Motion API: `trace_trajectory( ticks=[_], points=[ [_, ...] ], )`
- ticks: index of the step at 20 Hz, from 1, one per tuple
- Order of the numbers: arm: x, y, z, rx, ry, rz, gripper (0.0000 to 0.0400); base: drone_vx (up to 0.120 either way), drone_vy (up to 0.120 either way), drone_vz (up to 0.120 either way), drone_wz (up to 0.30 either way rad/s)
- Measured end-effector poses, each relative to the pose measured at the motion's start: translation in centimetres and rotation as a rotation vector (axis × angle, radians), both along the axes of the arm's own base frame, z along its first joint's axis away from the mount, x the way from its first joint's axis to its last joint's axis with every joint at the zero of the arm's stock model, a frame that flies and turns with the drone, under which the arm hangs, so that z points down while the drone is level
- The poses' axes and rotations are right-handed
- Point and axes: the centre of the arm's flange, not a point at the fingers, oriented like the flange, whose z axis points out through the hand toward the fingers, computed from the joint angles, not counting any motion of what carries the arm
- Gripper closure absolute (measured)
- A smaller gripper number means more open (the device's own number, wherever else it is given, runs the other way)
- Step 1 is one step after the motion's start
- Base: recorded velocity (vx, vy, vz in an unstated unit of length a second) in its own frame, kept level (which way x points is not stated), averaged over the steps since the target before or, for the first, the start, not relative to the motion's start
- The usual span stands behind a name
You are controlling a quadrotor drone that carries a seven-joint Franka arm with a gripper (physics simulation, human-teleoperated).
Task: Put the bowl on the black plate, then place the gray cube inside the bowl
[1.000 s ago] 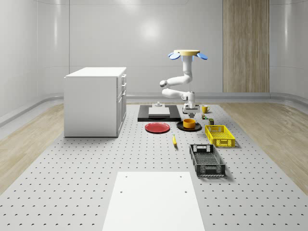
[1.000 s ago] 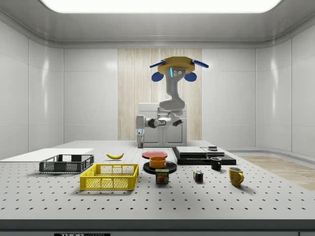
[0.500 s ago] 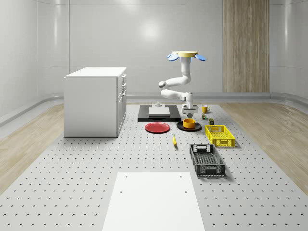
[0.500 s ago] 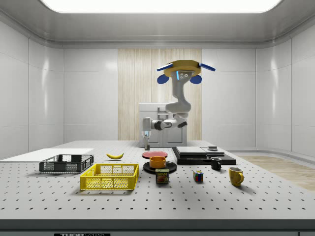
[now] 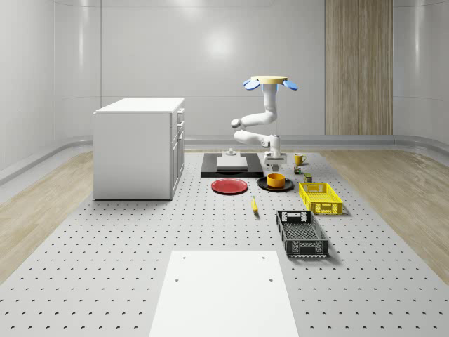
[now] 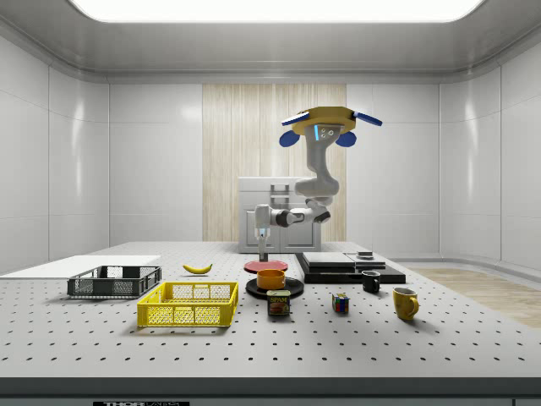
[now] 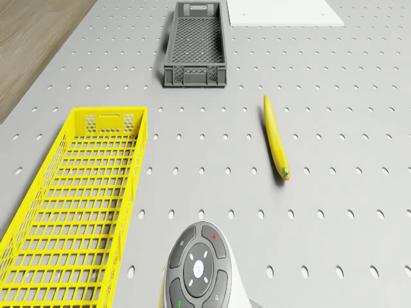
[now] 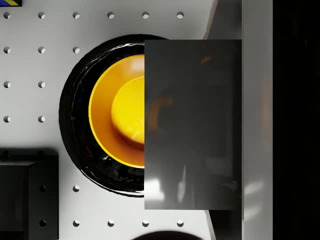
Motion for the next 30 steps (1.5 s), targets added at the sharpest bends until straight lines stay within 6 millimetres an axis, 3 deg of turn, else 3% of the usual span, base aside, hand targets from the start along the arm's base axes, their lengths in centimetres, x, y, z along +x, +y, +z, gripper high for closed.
trace_trajectory(
  ticks=[8,18,30],
  points=[
    [0.0,0.0,0.0,0.0,0.0,0.0,0.015,-0.115,0.025,0.0,0.0],
    [0.0,0.0,3.2,0.0,0.0,0.0,0.015,0.0,0.0,0.0,0.0],
    [0.0,-1.8,6.2,0.0,0.0,0.0,0.015,0.0,0.0,0.0,0.0]
  ],
)
